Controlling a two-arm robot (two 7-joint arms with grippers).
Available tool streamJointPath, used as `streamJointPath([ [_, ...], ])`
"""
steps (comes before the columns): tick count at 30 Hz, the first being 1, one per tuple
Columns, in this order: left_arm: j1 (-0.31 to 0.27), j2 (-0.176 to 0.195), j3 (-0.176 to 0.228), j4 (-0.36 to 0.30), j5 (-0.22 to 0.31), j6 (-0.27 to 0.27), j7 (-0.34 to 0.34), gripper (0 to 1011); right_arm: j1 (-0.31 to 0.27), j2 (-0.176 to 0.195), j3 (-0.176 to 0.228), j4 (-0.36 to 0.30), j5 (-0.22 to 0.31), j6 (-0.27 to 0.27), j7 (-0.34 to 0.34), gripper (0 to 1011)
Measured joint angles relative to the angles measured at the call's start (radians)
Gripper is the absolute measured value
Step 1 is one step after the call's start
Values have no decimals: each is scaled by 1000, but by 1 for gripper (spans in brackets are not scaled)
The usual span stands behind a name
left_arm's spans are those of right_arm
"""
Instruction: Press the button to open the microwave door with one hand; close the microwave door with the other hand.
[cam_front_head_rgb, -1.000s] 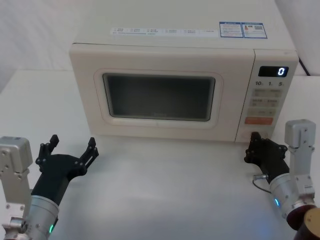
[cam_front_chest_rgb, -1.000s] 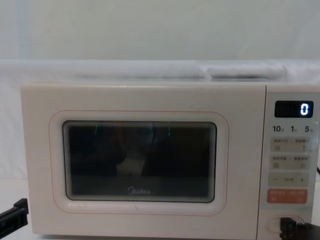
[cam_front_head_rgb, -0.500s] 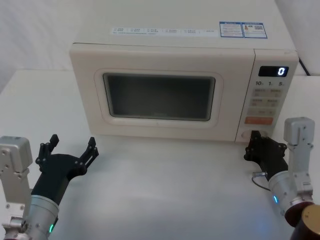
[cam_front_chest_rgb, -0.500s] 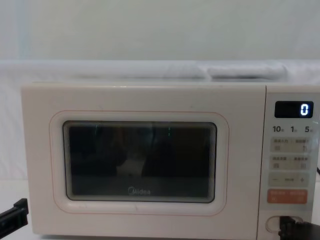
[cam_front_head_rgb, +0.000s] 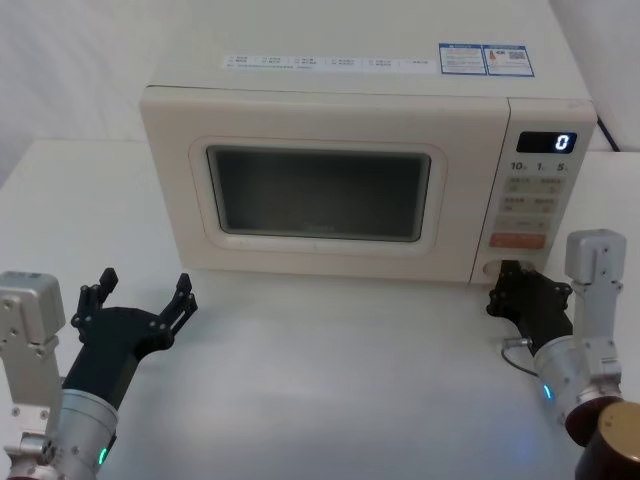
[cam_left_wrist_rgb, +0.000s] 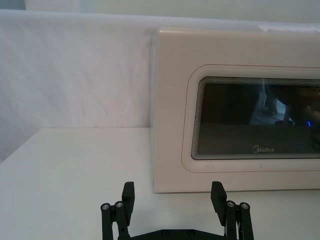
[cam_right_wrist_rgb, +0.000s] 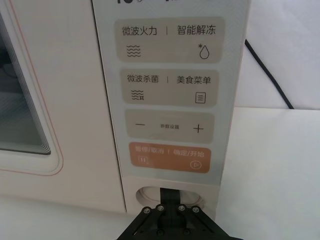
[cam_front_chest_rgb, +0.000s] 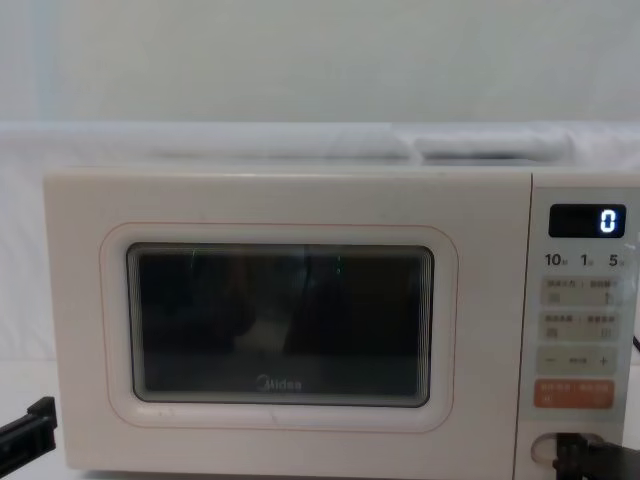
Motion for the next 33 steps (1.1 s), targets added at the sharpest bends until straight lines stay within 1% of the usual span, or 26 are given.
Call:
streamJointPath([
  [12, 0, 0, 0, 0, 0, 0, 0, 1001, 38, -9, 9, 51, 4, -6, -2, 0],
  [19, 0, 0, 0, 0, 0, 0, 0, 1001, 40, -10, 12, 53, 7, -10, -2, 0],
  [25, 0, 0, 0, 0, 0, 0, 0, 1001, 17, -4, 14, 19, 12, -9, 2, 0],
  [33, 0, 0, 0, 0, 0, 0, 0, 1001, -40, 13, 11, -59, 13, 6, 16, 0],
])
